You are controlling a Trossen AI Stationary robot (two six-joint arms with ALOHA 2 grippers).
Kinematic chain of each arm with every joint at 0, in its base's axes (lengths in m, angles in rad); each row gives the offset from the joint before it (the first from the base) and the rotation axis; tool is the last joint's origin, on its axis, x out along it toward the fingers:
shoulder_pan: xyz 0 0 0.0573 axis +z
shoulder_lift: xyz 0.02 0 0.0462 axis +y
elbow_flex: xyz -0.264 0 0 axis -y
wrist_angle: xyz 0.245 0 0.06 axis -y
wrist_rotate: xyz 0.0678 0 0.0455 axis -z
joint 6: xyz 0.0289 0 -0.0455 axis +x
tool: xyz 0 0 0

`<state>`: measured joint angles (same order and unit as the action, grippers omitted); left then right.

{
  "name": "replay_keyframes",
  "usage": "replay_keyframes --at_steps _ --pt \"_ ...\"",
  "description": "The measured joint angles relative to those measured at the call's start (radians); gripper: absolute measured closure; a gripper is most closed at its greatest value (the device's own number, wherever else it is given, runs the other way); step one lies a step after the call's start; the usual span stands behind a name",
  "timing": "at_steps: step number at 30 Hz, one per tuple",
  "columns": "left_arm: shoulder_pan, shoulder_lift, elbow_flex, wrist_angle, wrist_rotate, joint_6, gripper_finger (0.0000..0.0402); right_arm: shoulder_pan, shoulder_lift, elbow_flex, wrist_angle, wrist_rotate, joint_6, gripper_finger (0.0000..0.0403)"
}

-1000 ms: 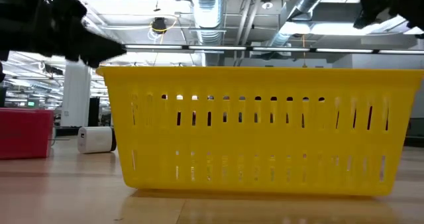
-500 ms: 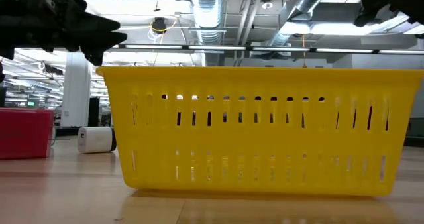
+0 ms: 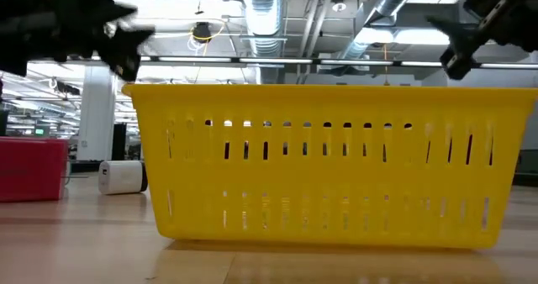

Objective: Pick & Place Office items
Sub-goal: Put the pink charger adapter into the transparent bin

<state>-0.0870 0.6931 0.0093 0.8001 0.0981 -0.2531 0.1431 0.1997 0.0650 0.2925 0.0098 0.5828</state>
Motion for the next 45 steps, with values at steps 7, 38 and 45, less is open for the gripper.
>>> replay_keyframes --at_steps 7,38,45 --pt "-0.075 0.087 0.158 0.187 -0.023 0.249 0.0242 0.228 0.341 0.056 0.225 0.252 -0.138 0.02" --pt "-0.239 0.013 0.484 -0.446 -0.577 0.69 0.0089 0.298 1.488 1.136 -1.122 0.45 0.461 0.0199" --pt "-0.239 0.013 0.484 -0.433 -0.5 0.677 0.0075 0.294 1.42 0.963 -0.967 0.415 0.595 0.0174"
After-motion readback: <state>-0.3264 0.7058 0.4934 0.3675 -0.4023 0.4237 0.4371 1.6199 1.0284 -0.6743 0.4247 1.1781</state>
